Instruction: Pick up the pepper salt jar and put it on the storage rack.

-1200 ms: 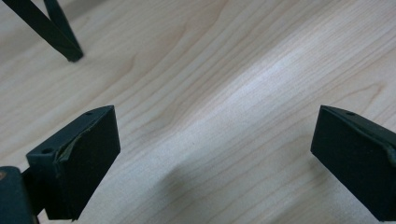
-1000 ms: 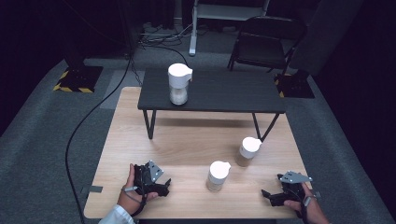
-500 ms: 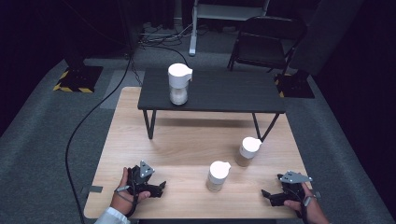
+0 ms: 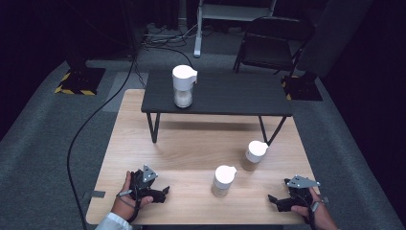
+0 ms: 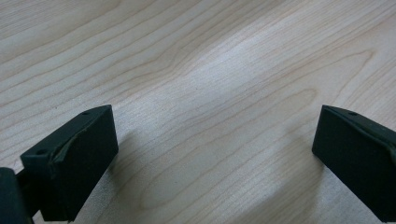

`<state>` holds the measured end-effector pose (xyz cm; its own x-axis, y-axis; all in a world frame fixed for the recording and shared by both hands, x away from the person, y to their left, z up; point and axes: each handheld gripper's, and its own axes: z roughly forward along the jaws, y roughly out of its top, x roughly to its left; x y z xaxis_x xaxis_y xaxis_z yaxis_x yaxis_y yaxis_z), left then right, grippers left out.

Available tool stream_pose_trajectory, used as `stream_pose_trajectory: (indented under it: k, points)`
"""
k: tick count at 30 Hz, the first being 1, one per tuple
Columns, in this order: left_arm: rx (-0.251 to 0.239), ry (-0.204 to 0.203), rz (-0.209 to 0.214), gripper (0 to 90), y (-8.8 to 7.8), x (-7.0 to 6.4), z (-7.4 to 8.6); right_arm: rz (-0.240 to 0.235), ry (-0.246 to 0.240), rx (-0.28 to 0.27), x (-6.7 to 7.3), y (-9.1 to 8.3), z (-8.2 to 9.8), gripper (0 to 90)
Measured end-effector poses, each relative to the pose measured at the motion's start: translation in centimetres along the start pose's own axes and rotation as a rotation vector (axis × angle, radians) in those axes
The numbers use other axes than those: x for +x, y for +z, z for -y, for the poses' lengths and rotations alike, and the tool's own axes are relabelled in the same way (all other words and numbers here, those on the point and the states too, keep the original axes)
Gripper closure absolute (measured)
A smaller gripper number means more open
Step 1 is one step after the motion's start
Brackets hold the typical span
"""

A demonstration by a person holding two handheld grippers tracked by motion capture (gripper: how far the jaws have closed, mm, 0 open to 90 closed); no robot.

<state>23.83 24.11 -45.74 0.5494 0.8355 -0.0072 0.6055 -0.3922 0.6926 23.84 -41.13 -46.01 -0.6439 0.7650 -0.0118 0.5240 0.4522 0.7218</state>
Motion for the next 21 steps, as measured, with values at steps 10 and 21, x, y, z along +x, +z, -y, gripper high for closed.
stream_pose_trajectory:
  k: [10, 21]
  points:
    - [-0.001, 0.006, 0.004, 0.2, 0.03, 0.12, -0.02, -0.001, 0.000, 0.001, -0.02, 0.00, -0.02, 0.0]
    - [-0.001, 0.003, 0.002, 0.2, 0.02, 0.05, 0.00, -0.002, 0.000, 0.001, -0.05, -0.01, -0.03, 0.0]
